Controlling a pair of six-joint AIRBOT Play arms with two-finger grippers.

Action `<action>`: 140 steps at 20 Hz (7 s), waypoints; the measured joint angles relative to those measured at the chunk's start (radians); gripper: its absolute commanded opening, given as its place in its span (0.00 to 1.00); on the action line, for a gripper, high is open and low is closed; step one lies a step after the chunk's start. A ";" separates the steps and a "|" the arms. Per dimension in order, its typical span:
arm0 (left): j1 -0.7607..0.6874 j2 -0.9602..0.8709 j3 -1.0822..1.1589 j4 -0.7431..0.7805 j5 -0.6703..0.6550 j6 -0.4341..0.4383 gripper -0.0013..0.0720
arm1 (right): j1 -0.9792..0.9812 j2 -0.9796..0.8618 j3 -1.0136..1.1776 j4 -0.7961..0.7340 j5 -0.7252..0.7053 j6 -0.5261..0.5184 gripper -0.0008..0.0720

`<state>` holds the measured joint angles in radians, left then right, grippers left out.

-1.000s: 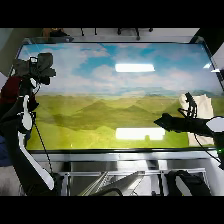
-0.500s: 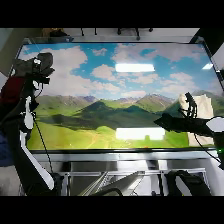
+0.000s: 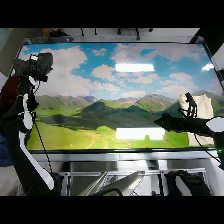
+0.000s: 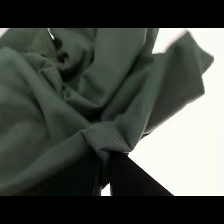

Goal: Fold the shirts.

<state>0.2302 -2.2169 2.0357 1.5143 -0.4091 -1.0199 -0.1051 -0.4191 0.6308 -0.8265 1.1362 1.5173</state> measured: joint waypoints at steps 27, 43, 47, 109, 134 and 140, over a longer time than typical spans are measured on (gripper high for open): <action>-0.467 0.700 -0.584 -0.667 -1.128 -0.352 0.91 | 0.000 0.000 0.000 0.000 0.000 0.000 0.04; -0.662 1.062 -1.510 -0.989 -0.141 -0.330 0.91 | 0.000 -0.176 0.000 0.073 -0.130 -0.119 0.59; -0.680 0.932 -1.381 -1.004 -0.073 -0.285 0.91 | 0.003 -0.385 0.009 0.265 -0.210 -0.367 0.64; 0.213 0.757 -0.867 -0.540 -0.919 -0.146 0.93 | -0.232 -0.757 0.549 0.096 0.225 -0.463 0.70; 0.122 0.747 -0.858 -0.712 -0.969 -0.136 0.03 | 0.010 -0.542 0.192 0.300 -0.048 -0.595 0.04; 0.220 1.044 -0.490 -1.499 -1.008 -0.107 0.03 | -0.172 -0.408 0.949 0.447 0.027 -0.589 0.04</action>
<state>0.4500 -1.1728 1.5459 0.0151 -1.4174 -1.1271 -0.2771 -0.8272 1.5795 -0.3794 1.1629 0.9283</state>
